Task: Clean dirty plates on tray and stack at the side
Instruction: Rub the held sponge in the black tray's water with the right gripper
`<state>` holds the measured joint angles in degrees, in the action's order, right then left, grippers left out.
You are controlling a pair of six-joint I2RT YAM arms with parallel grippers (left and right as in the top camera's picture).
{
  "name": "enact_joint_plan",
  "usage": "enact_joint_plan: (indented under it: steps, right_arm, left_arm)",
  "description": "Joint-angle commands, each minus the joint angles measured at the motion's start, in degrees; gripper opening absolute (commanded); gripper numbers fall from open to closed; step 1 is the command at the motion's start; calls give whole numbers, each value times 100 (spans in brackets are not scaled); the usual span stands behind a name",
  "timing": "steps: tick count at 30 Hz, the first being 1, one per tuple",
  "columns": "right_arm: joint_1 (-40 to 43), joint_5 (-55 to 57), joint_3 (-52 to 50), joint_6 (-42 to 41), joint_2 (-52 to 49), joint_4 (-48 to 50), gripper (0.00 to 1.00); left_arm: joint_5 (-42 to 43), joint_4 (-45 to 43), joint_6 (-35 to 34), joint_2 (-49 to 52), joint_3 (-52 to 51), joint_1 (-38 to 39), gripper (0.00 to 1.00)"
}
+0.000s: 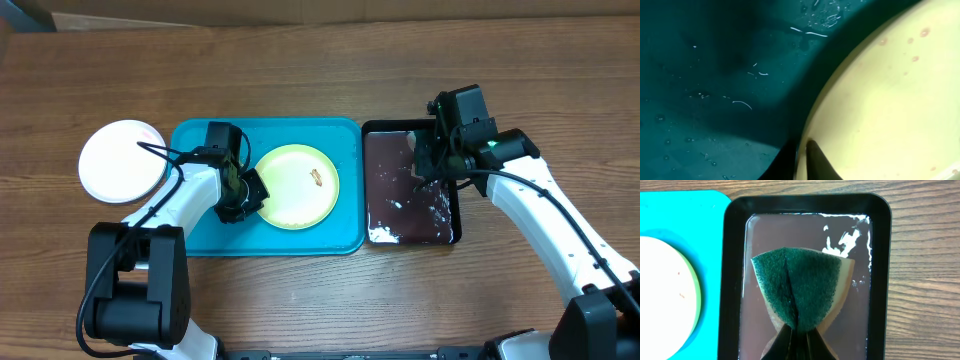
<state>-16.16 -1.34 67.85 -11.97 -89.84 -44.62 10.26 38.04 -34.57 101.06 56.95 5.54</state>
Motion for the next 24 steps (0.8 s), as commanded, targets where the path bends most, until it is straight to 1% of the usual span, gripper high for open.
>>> enact_joint_plan:
  steps: [1, 5, 6, 11, 14, 18, 20, 21, 23, 24]
  right_arm:
    - [4, -44, 153, -2, 105, 26, 5]
    - [4, -26, 153, -2, 105, 28, 6]
    - [4, -26, 153, 0, 105, 28, 6]
    - [4, -26, 153, 0, 105, 4, 7]
    - [4, -26, 151, 0, 105, 4, 7]
    - [4, -26, 149, 0, 105, 2, 7]
    - [4, -26, 149, -2, 105, -9, 7]
    - [4, -26, 149, -2, 105, -13, 7]
    - [4, -26, 149, 0, 105, -31, 7]
    - [4, -26, 149, -2, 105, -37, 7]
  left_arm:
    - [-98, 33, 149, 44, 81, -17, 8]
    - [-96, 284, 249, 7, 317, -70, 10]
    - [-101, 352, 291, 7, 385, -70, 13]
    - [-103, 396, 437, 7, 468, -70, 18]
    - [-131, 387, 505, 7, 472, -70, 18]
    - [-146, 387, 520, 7, 472, -70, 12]
    - [-146, 393, 520, 7, 472, -68, 13]
    - [-149, 398, 522, 7, 470, -63, 15]
    - [-153, 424, 522, 7, 466, -63, 24]
    - [-164, 437, 520, 9, 457, -63, 26]
